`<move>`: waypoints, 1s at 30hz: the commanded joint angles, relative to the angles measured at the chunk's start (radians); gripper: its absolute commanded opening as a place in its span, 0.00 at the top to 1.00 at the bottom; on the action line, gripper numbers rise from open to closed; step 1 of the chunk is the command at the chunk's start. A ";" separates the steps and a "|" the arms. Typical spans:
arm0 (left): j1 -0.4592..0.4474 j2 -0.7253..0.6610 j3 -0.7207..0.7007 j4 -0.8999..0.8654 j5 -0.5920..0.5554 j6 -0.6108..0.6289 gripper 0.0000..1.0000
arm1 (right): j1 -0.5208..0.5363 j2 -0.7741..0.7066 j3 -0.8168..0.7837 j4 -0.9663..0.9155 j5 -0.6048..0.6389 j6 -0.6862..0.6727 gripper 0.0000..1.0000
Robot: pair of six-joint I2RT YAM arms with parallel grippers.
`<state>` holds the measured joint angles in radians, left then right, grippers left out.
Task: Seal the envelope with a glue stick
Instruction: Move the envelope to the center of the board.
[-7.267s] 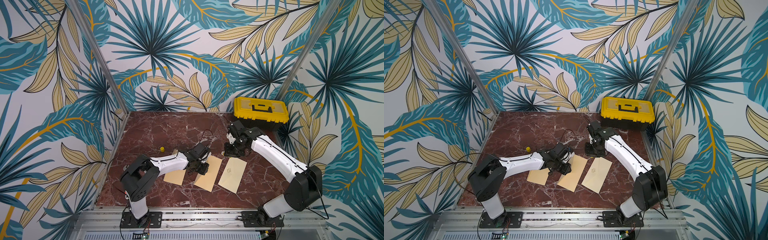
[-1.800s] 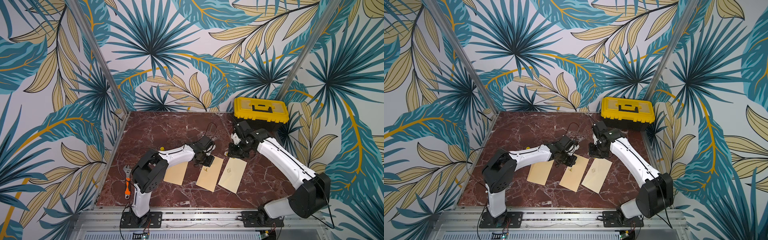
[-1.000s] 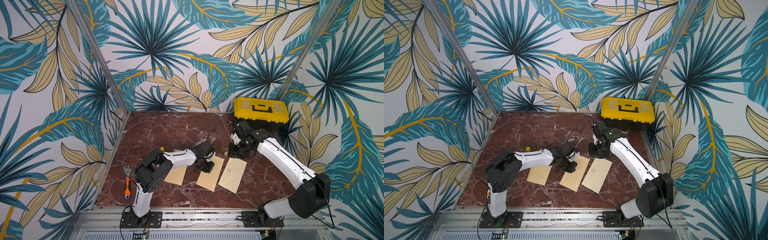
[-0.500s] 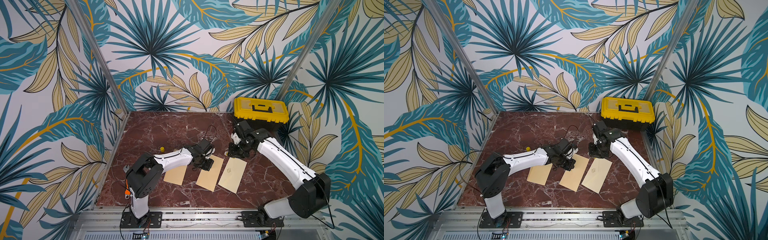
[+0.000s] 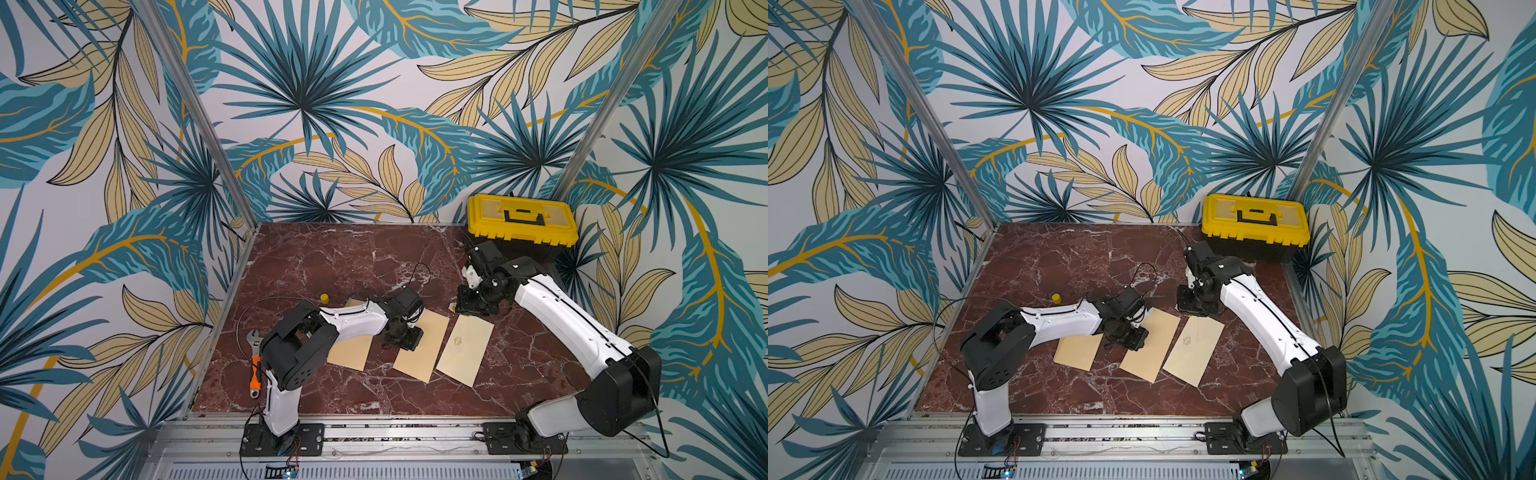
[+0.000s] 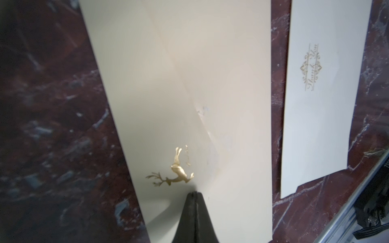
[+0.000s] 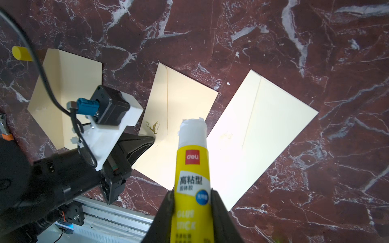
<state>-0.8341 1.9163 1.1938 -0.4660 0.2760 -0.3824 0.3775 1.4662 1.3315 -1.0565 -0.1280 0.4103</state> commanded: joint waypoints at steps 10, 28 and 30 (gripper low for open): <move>-0.028 0.079 0.063 0.007 0.087 -0.003 0.95 | -0.003 0.005 0.029 -0.032 0.000 -0.019 1.00; 0.227 -0.290 0.076 -0.250 -0.104 0.106 0.89 | -0.003 0.029 0.064 -0.038 -0.022 -0.024 1.00; 0.282 -0.326 0.076 -0.306 -0.141 0.132 0.88 | -0.003 0.037 0.072 -0.040 -0.025 -0.027 1.00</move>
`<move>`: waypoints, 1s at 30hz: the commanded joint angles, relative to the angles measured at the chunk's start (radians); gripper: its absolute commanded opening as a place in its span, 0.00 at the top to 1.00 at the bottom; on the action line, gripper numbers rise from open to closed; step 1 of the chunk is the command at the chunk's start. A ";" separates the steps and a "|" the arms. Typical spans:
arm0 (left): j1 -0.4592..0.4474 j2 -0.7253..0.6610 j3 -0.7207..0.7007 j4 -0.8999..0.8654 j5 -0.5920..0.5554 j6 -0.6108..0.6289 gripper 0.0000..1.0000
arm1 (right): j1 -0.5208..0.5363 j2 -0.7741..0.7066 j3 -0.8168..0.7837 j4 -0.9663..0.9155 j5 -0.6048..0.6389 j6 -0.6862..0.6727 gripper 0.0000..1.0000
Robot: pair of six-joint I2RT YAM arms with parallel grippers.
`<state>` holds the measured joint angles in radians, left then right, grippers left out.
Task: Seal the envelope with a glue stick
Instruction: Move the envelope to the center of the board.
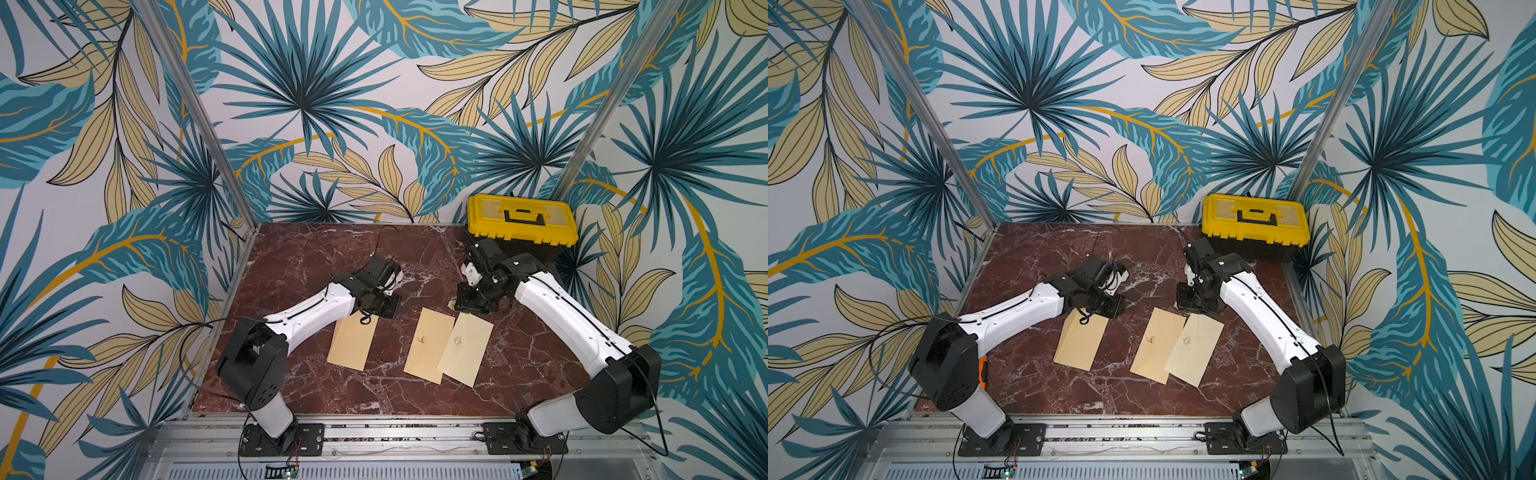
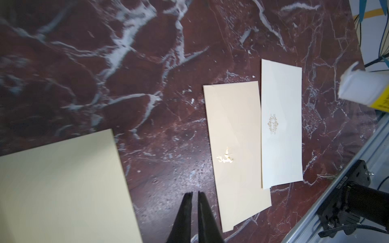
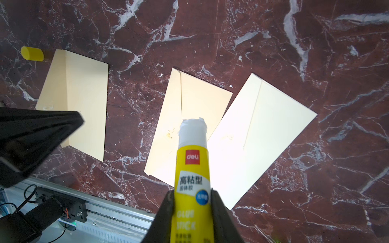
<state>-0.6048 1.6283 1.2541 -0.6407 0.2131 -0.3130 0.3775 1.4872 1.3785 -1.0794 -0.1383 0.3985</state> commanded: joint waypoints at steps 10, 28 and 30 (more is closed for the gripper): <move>0.312 -0.184 -0.151 -0.199 -0.204 0.075 0.74 | -0.003 0.036 0.038 -0.008 -0.024 -0.026 1.00; 0.360 -0.107 -0.295 0.004 -0.024 0.034 0.75 | -0.003 0.047 0.040 -0.012 -0.027 -0.027 1.00; 0.360 -0.094 -0.300 0.005 -0.039 0.039 0.78 | -0.003 0.045 0.039 -0.011 -0.026 -0.027 1.00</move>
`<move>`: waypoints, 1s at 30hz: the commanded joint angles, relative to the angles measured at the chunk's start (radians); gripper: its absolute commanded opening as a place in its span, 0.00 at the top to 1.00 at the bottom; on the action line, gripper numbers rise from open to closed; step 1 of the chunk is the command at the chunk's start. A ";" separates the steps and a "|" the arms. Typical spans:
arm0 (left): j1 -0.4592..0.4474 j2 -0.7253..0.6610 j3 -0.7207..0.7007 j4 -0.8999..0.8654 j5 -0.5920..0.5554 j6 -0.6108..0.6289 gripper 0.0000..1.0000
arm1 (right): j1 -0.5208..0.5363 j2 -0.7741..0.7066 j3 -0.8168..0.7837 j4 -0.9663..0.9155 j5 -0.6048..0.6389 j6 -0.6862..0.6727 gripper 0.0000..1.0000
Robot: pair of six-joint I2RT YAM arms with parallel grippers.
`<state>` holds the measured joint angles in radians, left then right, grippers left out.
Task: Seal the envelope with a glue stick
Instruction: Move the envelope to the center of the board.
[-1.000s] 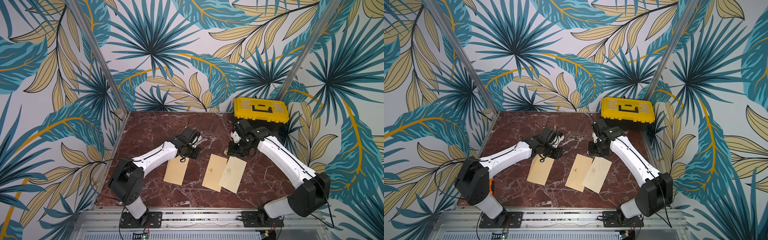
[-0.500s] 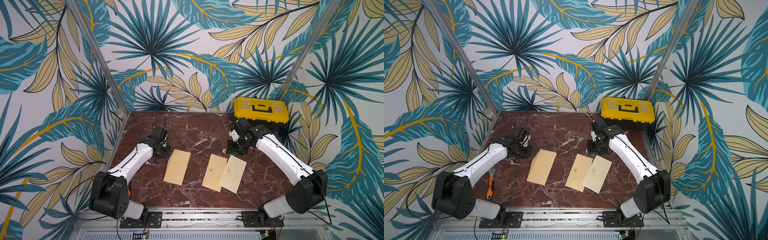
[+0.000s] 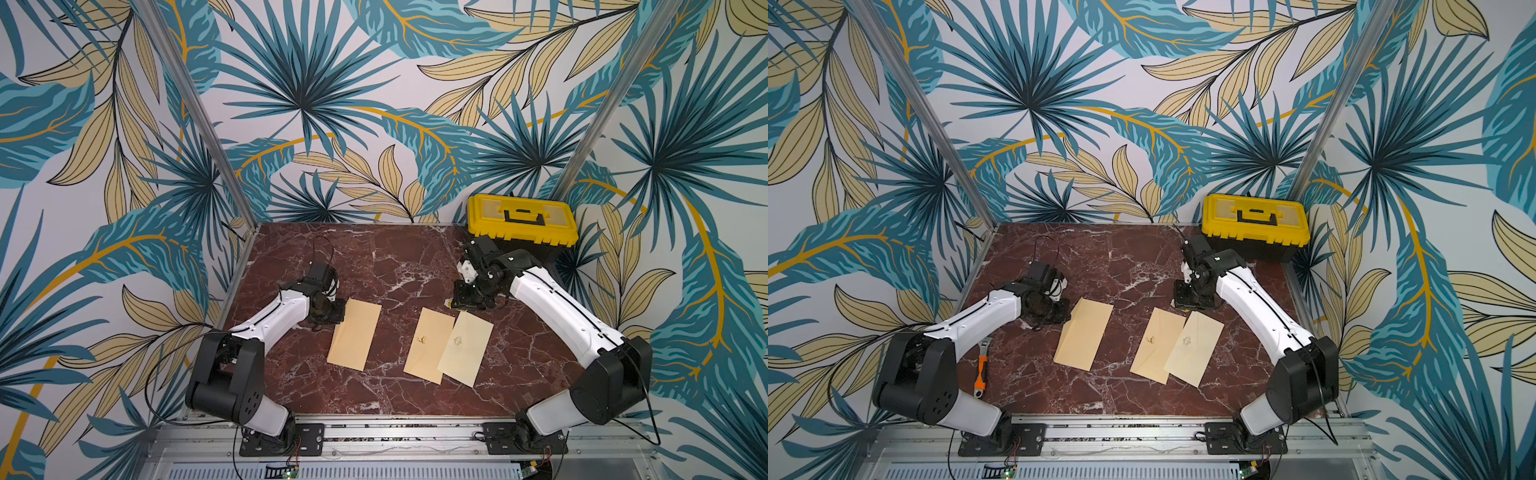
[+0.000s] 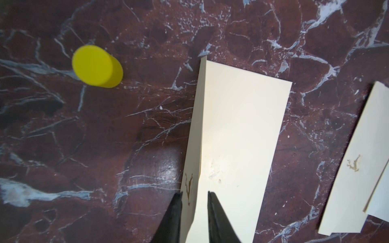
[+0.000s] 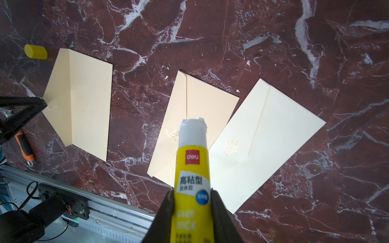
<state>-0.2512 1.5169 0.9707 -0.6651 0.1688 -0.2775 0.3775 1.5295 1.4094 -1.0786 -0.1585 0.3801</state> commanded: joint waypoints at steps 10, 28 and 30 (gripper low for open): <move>-0.043 0.023 -0.010 0.034 -0.028 0.021 0.91 | -0.003 0.003 0.022 -0.026 -0.001 -0.008 1.00; -0.252 0.049 -0.021 0.257 0.155 -0.158 0.94 | 0.116 0.130 0.116 -0.060 -0.089 0.049 1.00; -0.252 0.043 -0.030 0.276 0.169 -0.168 0.93 | 0.139 0.162 0.133 -0.057 -0.112 0.058 1.00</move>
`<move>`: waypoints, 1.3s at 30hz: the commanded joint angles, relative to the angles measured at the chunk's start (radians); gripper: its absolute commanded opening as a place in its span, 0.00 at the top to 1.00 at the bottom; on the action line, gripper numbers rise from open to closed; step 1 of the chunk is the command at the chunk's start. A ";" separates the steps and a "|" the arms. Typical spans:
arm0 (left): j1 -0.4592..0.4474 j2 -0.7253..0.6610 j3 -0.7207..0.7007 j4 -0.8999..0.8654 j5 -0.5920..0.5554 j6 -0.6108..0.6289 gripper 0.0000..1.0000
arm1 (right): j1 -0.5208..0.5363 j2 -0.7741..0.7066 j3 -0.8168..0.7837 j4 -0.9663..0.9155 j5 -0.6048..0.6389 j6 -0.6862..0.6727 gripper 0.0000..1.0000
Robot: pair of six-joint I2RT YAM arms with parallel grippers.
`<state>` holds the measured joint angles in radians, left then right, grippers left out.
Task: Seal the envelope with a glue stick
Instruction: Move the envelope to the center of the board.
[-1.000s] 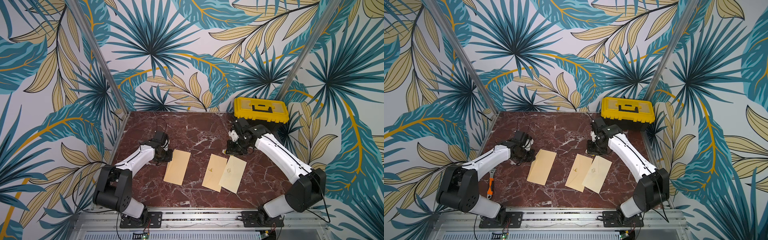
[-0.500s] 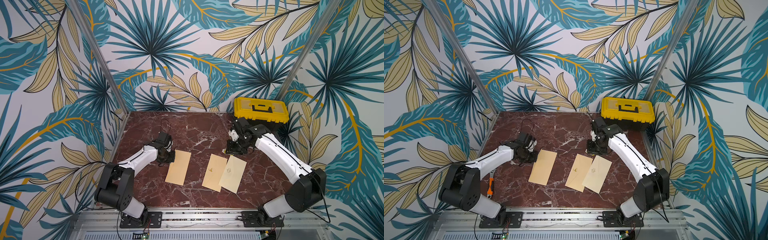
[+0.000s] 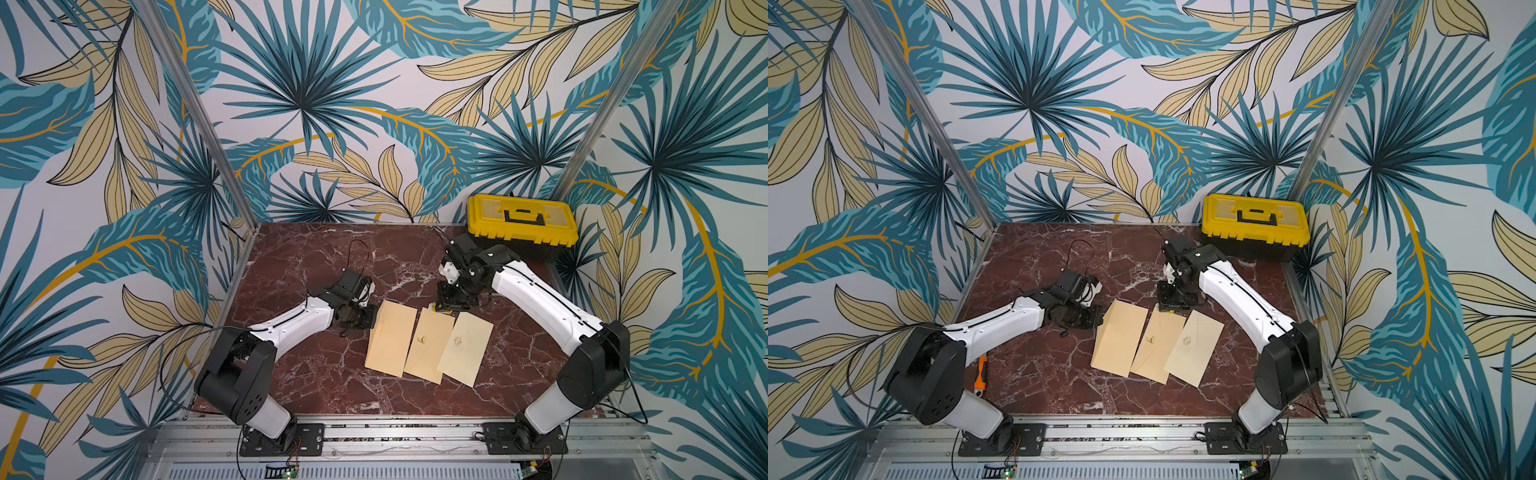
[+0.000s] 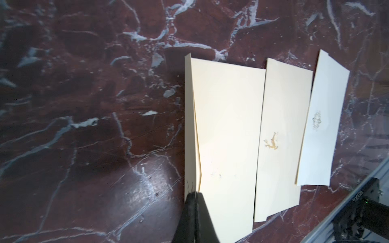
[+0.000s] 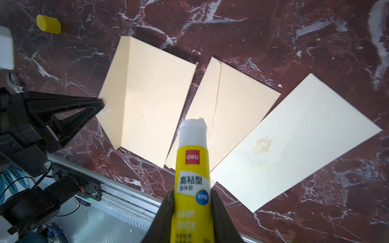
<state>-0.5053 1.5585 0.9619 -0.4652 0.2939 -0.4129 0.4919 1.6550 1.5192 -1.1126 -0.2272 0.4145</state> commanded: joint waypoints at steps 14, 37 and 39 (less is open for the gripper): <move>-0.027 -0.255 -0.051 0.181 0.125 0.213 0.59 | 0.071 0.138 0.118 -0.017 -0.204 0.023 1.00; -0.118 -0.410 -0.288 0.641 0.358 0.656 0.42 | 0.099 0.051 0.116 -0.043 -0.402 0.010 1.00; -0.140 -0.396 -0.276 0.617 0.348 0.684 0.42 | 0.105 0.051 0.117 -0.042 -0.409 0.013 1.00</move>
<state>-0.6216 1.1469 0.6628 0.1444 0.6273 0.2047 0.5854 1.7237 1.6474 -1.1347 -0.6086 0.4297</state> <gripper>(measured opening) 0.580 0.273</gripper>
